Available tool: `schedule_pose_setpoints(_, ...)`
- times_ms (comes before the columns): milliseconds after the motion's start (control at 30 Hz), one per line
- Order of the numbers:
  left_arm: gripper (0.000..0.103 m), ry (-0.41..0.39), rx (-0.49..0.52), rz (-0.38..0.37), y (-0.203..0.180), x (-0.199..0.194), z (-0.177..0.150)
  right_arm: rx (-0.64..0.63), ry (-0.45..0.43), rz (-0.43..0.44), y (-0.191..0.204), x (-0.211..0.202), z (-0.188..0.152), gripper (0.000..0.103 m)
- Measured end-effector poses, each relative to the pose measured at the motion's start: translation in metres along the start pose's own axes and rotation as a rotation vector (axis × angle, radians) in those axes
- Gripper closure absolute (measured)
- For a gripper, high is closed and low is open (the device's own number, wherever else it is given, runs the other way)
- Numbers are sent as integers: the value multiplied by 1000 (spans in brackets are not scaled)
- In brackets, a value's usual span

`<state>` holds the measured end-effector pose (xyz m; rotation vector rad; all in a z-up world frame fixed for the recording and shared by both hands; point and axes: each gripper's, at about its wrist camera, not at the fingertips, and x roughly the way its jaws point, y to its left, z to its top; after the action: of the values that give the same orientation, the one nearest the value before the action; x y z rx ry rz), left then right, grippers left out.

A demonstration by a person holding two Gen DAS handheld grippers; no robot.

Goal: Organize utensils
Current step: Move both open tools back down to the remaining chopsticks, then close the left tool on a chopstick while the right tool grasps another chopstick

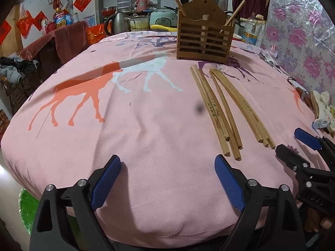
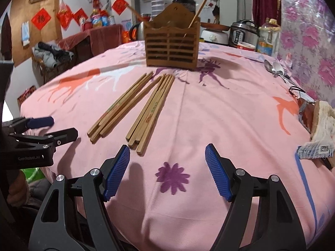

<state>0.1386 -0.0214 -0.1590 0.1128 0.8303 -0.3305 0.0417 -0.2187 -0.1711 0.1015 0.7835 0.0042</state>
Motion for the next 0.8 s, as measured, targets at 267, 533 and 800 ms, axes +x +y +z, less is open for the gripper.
schedule_pose_setpoints(267,11,-1,11,6,-1,1,-1,62,25,-77,-14,10,4,39)
schedule_pose_setpoints(533,11,-1,-3,-34,0,-2,0,136,-13,-37,-30,4,4,44)
schedule_pose_setpoints(800,11,-5,66,-51,-21,8,5,199,5,-19,-42,8,3,42)
